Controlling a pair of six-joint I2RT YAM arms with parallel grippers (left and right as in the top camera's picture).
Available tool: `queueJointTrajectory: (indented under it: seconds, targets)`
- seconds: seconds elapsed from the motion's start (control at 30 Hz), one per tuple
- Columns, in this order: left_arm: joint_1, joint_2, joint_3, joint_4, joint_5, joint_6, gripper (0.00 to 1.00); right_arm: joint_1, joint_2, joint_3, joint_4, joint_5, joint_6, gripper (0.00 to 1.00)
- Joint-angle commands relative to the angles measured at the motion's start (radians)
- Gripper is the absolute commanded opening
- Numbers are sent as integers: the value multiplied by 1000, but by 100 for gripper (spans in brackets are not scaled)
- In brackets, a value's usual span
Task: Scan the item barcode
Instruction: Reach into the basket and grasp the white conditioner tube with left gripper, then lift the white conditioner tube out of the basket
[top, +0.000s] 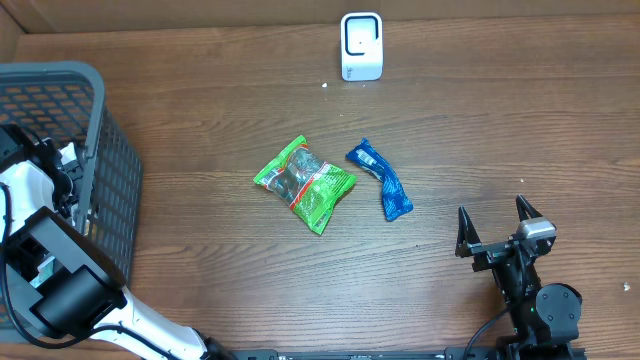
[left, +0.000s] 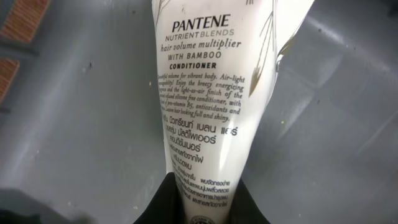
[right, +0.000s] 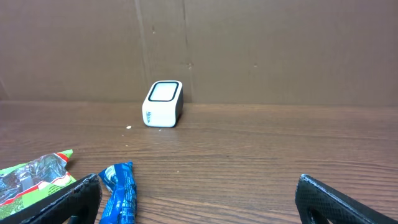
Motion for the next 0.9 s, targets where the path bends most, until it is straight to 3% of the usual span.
queueJointTrajectory:
  seconds: [0.0,0.23,0.47,0.87]
  targets:
    - [-13,24,-18,-68,31,-44,4,5,-11,-10,5,9,0,100]
    - [-13,-30,159,-261,52,-150,4,5,-11,-10,5,9,0,100]
    - [-13,-73,477,-498,61,-175,4,5,-11,-10,5,9,0,100]
    - [-38,-237,843,-652,135,-186,4,5,-11,-10,5,9,0,100]
